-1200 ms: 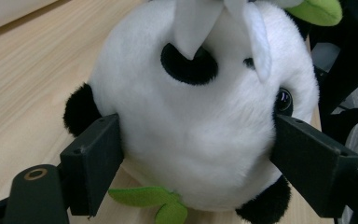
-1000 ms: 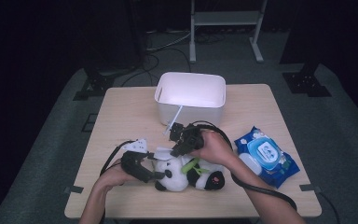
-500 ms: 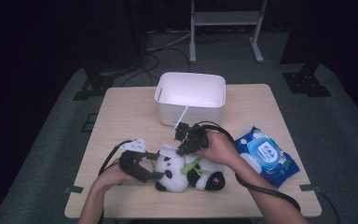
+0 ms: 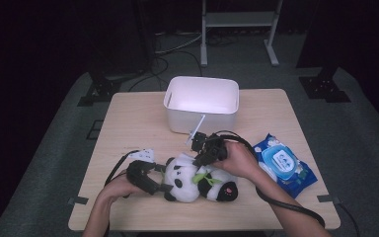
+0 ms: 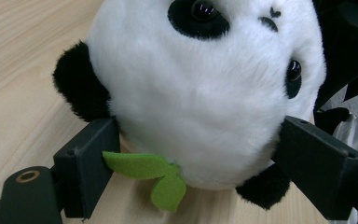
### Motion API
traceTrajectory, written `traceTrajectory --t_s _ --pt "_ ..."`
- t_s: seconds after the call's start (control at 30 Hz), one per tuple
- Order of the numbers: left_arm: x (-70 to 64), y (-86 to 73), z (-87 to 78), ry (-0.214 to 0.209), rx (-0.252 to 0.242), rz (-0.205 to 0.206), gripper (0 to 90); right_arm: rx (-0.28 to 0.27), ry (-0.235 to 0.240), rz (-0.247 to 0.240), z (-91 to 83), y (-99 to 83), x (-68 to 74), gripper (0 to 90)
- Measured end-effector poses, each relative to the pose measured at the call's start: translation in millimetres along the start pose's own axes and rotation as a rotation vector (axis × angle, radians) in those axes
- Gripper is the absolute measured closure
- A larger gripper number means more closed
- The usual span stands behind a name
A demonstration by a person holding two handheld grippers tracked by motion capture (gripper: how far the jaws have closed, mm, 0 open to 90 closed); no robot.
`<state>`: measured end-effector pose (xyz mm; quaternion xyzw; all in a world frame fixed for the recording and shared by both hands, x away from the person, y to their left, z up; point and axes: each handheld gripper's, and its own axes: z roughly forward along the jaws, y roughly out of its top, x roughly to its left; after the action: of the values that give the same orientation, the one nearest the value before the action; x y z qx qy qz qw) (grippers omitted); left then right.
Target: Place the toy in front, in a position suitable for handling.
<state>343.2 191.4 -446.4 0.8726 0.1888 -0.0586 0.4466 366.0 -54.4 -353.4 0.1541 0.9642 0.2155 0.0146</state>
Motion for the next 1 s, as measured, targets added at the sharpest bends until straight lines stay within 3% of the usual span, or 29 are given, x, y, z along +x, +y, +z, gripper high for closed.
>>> traceTrajectory --t_s 0.37,0.57,0.73,1.0 --pt "-0.6 0.8 -1.4 0.008 -0.001 0.006 14.3 -0.003 -0.009 0.002 11.3 27.2 -7.2 82.2" --pt "-1.4 2.0 -0.2 0.013 0.003 0.011 14.2 -0.005 -0.027 0.006 -2.4 6.1 -5.8 82.2" --pt "-2.5 3.4 1.1 0.013 0.006 0.018 14.2 -0.047 -0.026 0.020 -18.5 -19.2 2.2 82.2" --pt "0.1 0.9 3.9 0.003 0.014 0.002 14.2 -0.098 -0.024 0.017 -36.0 -45.2 17.3 82.2"
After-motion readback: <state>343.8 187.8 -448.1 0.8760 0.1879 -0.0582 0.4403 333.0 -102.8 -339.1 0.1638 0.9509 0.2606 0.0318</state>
